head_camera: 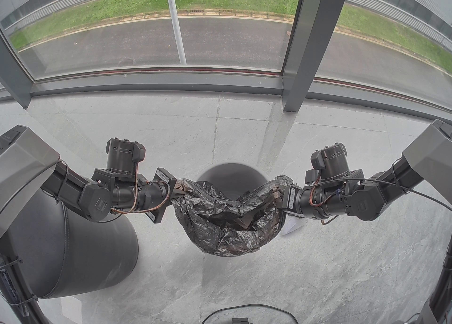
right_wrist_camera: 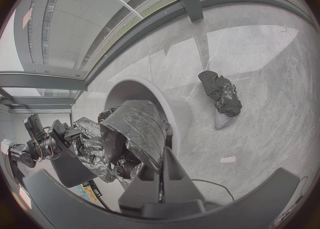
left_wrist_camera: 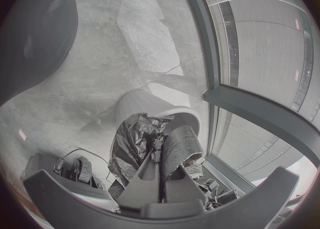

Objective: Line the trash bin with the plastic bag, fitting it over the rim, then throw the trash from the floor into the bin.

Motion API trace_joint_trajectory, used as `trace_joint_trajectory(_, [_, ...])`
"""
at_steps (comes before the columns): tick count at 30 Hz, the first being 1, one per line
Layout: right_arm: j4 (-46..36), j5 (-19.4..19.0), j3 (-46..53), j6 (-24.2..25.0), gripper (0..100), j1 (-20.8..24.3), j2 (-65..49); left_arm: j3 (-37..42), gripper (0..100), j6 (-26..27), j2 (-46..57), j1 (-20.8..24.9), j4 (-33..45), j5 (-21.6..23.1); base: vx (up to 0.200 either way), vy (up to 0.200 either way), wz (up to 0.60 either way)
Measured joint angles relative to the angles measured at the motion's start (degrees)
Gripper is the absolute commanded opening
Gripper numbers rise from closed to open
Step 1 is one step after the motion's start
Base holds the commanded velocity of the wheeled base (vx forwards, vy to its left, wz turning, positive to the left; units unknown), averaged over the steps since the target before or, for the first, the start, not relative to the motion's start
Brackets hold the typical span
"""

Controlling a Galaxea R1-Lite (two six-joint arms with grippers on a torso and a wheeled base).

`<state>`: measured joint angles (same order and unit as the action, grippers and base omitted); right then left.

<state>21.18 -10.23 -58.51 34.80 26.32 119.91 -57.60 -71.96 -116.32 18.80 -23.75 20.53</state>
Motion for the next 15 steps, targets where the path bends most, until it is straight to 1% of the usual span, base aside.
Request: trace_joint_trajectory(15, [0.28,1.37,-0.69,-1.57,0,-1.46,1.29,-3.58,0,0.99,-1.95,-0.80,-0.11,0.22,0.000,0.000,0.00])
